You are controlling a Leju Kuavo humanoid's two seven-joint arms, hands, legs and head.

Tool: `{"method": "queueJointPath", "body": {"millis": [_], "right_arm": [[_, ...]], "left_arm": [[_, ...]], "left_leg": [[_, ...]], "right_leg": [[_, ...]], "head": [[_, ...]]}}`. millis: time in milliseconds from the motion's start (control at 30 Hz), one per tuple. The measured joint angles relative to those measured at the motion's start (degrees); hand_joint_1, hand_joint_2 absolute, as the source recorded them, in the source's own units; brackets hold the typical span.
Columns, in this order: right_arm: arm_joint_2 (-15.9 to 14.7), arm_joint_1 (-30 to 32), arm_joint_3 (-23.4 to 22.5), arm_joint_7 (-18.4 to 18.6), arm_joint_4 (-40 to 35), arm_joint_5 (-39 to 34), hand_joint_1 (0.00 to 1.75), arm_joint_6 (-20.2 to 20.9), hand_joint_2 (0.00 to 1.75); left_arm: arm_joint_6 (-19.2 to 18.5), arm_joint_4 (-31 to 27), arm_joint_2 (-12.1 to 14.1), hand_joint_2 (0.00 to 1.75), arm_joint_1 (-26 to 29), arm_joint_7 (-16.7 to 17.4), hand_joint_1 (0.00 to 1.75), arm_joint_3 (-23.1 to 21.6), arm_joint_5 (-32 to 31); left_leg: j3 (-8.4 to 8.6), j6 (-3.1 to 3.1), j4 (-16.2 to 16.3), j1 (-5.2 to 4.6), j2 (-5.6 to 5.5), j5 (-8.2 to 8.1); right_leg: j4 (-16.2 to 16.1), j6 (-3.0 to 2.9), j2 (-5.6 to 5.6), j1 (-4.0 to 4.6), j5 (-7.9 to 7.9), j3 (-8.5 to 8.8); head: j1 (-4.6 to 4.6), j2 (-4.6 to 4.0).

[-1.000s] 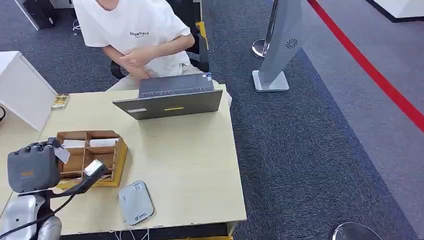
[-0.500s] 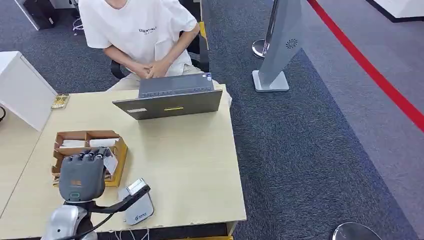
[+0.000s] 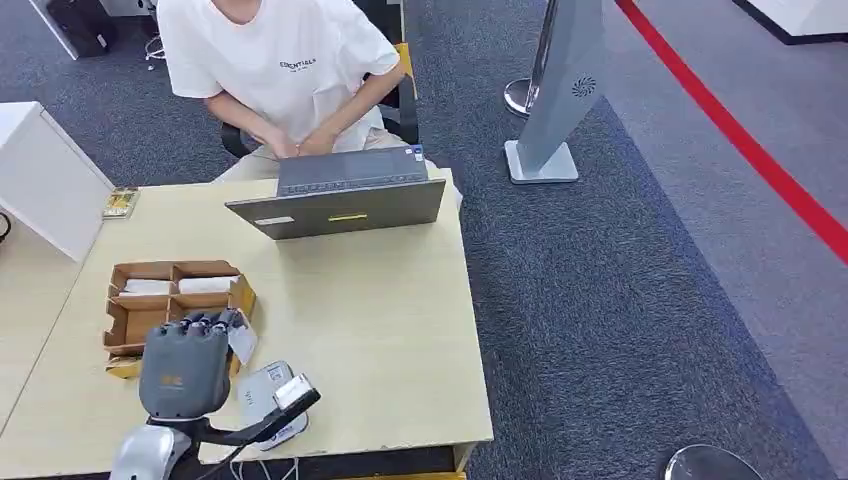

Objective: Pass the card to the sensor for recognition and then transmit it.

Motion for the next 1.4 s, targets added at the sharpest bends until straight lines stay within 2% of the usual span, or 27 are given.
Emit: {"method": "queueJointPath", "body": {"millis": [200, 633, 1233, 1400], "right_arm": [[0.3, 0.0, -0.6, 0.0, -0.2, 0.1, 0.0, 0.2, 1.75], [0.4, -0.1, -0.6, 0.2, -0.8, 0.5, 0.0, 0.1, 1.75], [0.7, -0.1, -0.6, 1.4, -1.5, 1.3, 0.0, 0.1, 1.75], [0.7, -0.1, -0.6, 1.9, -1.7, 1.6, 0.0, 0.1, 1.75]], "left_arm": [[-1.5, -0.2, -1.8, 1.75, 2.8, 0.8, 1.75, -0.3, 0.5], [-3.6, 1.8, -5.0, 1.75, 5.5, 0.2, 1.75, -0.1, -0.3], [-5.1, 4.6, -7.6, 1.75, 6.9, 0.2, 1.75, 2.9, -1.2], [-5.4, 5.0, -8.6, 1.75, 6.9, 0.2, 1.75, 5.0, -1.1]], "left_leg": [[0.0, 0.0, 0.0, 0.01, 0.0, 0.0], [-0.02, 0.0, 0.0, 0.0, -0.02, 0.0], [-0.02, 0.0, 0.0, 0.0, -0.02, 0.0], [-0.02, 0.0, 0.0, 0.01, -0.02, 0.0]], "right_leg": [[0.0, 0.01, -0.03, 0.0, 0.0, -0.01], [0.0, 0.01, -0.06, 0.0, 0.0, 0.0], [0.0, 0.01, -0.06, 0.0, 0.0, 0.0], [0.0, 0.01, -0.06, 0.0, 0.0, 0.0]], "head": [[0.0, 0.0], [0.02, 0.0], [0.0, 0.02], [0.0, 0.0]]}}
